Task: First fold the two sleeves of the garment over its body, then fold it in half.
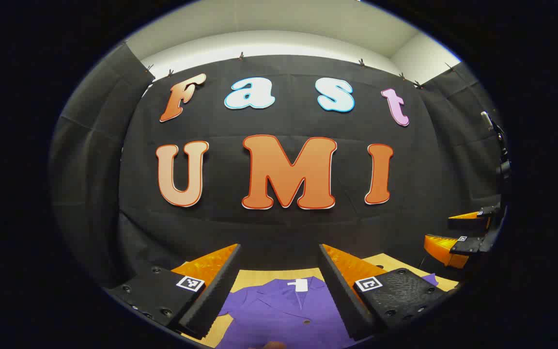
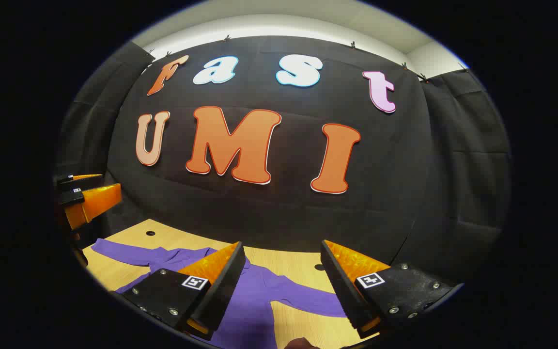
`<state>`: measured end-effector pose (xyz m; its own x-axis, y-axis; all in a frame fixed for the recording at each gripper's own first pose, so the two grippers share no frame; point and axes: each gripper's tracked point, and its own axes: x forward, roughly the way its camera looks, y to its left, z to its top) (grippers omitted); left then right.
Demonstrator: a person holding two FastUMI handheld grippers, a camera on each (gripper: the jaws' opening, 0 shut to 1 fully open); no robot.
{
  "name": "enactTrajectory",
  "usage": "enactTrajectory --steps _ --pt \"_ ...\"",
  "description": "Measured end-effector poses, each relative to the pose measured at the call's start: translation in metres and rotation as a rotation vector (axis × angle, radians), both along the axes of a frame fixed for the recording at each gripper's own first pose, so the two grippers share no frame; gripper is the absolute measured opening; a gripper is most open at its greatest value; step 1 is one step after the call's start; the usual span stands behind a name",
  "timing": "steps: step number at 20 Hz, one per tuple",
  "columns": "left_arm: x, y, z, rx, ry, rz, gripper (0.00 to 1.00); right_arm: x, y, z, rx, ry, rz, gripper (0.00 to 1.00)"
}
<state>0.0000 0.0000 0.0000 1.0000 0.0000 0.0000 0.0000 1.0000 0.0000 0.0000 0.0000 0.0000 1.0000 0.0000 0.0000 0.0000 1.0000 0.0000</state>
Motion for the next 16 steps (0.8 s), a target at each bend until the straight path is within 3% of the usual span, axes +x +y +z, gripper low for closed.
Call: enactTrajectory --steps 16 --pt "0.008 0.003 -0.013 0.033 0.033 0.062 0.98 0.025 0.009 -0.004 0.015 0.009 0.059 0.95"
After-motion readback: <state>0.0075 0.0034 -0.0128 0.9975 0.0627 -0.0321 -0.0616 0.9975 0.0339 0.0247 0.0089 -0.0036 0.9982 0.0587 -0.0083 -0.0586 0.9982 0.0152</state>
